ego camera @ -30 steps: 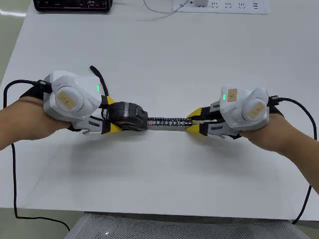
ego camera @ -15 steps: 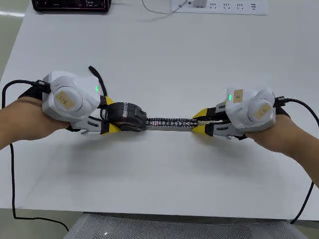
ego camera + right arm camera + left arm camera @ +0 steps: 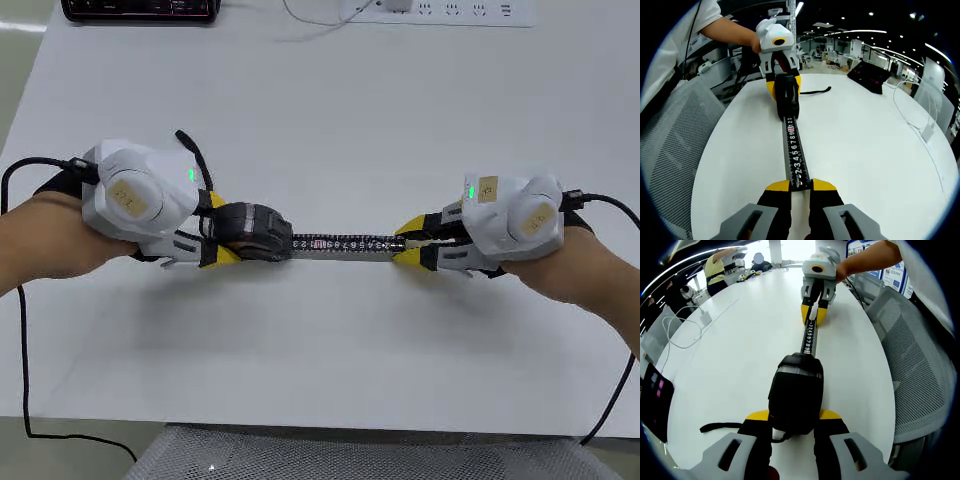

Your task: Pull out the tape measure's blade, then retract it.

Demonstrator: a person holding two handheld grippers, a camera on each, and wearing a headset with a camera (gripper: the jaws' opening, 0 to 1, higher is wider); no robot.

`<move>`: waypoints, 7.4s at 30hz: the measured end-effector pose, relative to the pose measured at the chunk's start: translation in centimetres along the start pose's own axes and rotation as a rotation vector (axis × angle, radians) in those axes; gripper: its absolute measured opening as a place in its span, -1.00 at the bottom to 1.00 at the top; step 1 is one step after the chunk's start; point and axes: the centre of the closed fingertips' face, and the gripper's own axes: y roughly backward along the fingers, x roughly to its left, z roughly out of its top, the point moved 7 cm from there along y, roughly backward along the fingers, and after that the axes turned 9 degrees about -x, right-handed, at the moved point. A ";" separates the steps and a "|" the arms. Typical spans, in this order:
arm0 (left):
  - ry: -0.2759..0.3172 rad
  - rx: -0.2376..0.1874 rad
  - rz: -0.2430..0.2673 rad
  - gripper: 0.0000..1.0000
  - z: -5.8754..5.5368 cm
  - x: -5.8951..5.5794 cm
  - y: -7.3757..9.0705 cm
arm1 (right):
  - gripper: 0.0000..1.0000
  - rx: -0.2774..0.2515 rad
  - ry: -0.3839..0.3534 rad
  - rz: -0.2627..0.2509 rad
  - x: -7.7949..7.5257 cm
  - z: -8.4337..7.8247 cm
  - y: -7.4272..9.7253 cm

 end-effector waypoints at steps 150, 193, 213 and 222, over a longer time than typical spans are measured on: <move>0.084 0.011 -0.005 -0.15 0.7 -0.7 -0.3 | -0.45 0.200 -0.112 -0.024 -1.4 -5.2 8.2; 0.283 -0.171 0.221 0.33 0.9 -2.2 4.3 | 0.16 0.032 -0.247 -0.245 1.2 -2.1 10.2; 0.384 -0.230 0.331 0.61 0.1 -5.0 6.7 | 0.45 -0.027 -0.274 -0.343 3.5 -0.6 11.6; 0.404 -0.255 0.376 0.73 -0.1 -6.5 7.2 | 0.56 -0.054 -0.295 -0.374 4.7 -0.5 12.2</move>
